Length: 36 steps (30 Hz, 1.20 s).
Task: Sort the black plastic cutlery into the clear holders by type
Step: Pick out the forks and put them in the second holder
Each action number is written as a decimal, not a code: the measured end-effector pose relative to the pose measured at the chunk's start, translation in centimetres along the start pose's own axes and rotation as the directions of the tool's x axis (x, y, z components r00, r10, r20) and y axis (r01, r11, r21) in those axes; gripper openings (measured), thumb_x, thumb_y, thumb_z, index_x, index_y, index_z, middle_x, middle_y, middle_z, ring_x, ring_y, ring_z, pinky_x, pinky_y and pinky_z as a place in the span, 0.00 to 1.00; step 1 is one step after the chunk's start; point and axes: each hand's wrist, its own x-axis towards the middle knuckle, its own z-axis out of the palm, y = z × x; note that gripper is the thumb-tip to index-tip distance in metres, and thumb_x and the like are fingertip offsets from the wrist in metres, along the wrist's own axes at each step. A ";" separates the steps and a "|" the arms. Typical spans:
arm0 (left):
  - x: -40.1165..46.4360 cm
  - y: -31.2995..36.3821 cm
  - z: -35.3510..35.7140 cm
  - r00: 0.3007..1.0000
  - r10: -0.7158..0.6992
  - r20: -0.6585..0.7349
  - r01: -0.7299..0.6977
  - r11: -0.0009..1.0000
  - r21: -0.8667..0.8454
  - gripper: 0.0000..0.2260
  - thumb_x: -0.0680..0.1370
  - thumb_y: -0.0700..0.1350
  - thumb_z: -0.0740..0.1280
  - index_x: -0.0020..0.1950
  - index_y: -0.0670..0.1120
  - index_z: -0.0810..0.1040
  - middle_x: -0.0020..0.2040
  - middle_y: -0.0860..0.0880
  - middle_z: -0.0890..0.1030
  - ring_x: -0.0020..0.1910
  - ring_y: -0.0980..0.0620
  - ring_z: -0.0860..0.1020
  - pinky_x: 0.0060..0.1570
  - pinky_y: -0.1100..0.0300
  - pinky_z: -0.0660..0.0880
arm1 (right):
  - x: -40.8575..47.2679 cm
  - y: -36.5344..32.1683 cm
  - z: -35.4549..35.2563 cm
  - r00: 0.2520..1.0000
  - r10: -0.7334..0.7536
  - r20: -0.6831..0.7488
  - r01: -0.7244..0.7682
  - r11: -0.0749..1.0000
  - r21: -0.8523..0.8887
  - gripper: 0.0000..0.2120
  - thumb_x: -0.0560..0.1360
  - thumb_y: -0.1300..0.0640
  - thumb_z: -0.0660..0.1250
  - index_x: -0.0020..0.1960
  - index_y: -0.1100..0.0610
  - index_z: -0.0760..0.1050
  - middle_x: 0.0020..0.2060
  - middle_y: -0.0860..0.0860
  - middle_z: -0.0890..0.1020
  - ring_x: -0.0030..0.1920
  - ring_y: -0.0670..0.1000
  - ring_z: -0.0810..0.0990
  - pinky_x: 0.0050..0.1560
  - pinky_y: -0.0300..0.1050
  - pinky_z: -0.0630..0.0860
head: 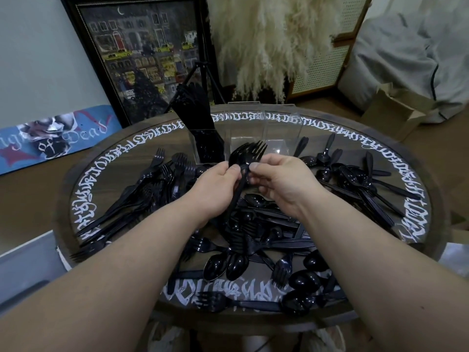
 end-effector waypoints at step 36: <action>-1.2 0.3 -2.3 0.962 0.261 0.084 -0.239 0.650 0.721 0.12 0.82 0.54 0.53 0.52 0.46 0.68 0.39 0.50 0.75 0.44 0.44 0.74 0.46 0.51 0.70 | -0.4 -0.5 -1.6 0.870 -0.492 0.030 0.386 0.642 -0.663 0.17 0.81 0.60 0.58 0.69 0.52 0.71 0.54 0.47 0.81 0.53 0.47 0.80 0.57 0.41 0.75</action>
